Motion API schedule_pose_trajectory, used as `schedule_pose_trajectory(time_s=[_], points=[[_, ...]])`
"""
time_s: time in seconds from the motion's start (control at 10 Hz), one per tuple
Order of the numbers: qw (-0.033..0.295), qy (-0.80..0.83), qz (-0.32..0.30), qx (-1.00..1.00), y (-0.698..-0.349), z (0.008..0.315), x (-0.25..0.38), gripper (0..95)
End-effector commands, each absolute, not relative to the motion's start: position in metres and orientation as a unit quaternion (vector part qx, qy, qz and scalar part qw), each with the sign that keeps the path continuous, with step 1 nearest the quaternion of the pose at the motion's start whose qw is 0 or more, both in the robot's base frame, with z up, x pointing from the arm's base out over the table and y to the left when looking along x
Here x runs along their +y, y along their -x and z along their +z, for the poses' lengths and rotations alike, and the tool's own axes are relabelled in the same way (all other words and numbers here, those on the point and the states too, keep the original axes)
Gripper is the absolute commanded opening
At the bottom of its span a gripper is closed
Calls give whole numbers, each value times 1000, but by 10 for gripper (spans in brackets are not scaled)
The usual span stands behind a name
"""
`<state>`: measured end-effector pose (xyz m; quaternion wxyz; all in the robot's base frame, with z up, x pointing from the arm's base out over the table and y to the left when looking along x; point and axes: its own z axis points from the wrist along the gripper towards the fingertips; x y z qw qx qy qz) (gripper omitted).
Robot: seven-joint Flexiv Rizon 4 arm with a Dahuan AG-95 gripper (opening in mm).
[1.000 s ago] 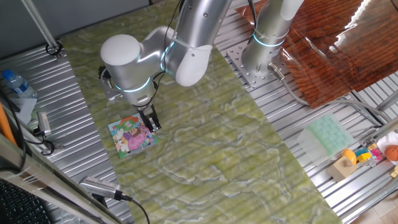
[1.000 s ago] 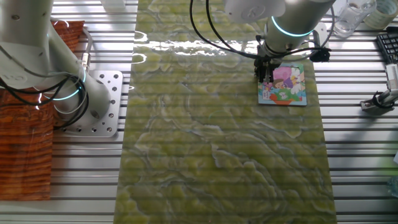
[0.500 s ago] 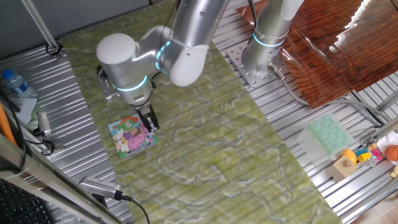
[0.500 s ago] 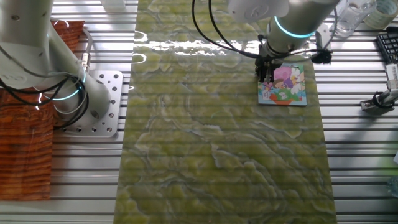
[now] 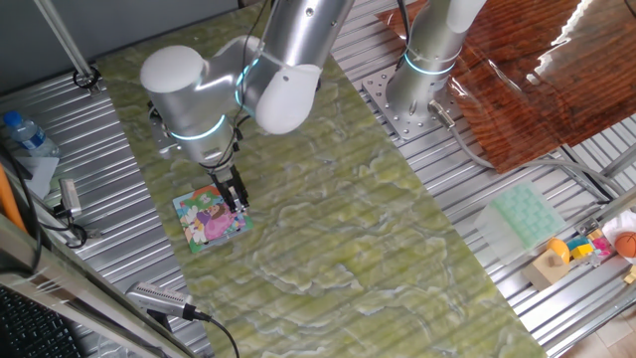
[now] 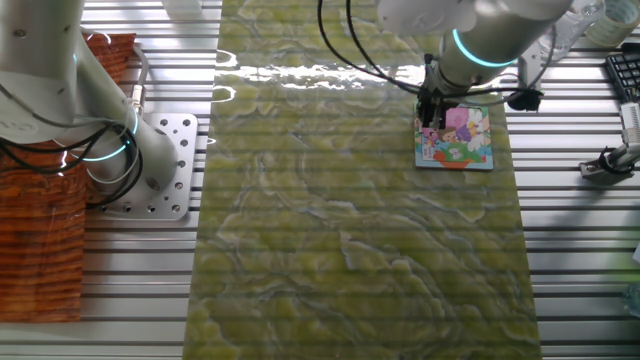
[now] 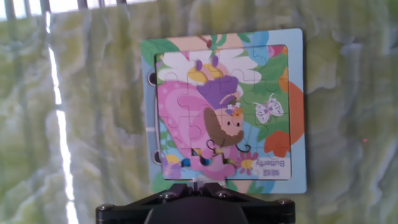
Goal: Assemble one piece of a puzzle
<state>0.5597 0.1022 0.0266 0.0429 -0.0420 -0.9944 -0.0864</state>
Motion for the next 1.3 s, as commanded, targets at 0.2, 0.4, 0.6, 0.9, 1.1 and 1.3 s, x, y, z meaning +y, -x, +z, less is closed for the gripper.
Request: schedule_pose_trajectory(time_s=[0.2, 0.4, 0.6, 0.9, 1.1, 1.3], points=[[42, 44, -77, -995, -561, 23, 107, 0], [42, 41, -77, -995, -561, 23, 107, 0], [45, 41, -78, -995, -561, 22, 108, 0], [47, 39, -76, -995, -560, 18, 109, 0], [47, 39, -77, -995, -559, 18, 109, 0], [47, 39, -79, -995, -559, 18, 109, 0]])
